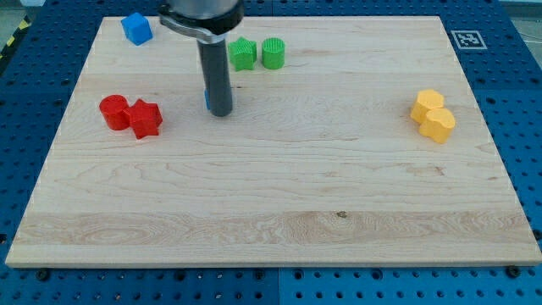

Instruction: Place the blue triangle to the bottom right of the blue cube

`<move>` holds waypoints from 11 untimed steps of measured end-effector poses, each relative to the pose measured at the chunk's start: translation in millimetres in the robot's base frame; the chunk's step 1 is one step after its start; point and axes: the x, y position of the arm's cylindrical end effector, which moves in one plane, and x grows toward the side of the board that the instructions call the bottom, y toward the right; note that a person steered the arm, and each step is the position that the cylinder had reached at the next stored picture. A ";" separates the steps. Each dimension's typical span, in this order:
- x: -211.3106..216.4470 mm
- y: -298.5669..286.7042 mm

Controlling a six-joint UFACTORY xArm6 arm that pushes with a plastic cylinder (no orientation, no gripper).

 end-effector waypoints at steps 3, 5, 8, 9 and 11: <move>24.2 -5.4; -25.2 26.9; -34.2 -34.8; -58.6 -41.6; -65.6 -88.0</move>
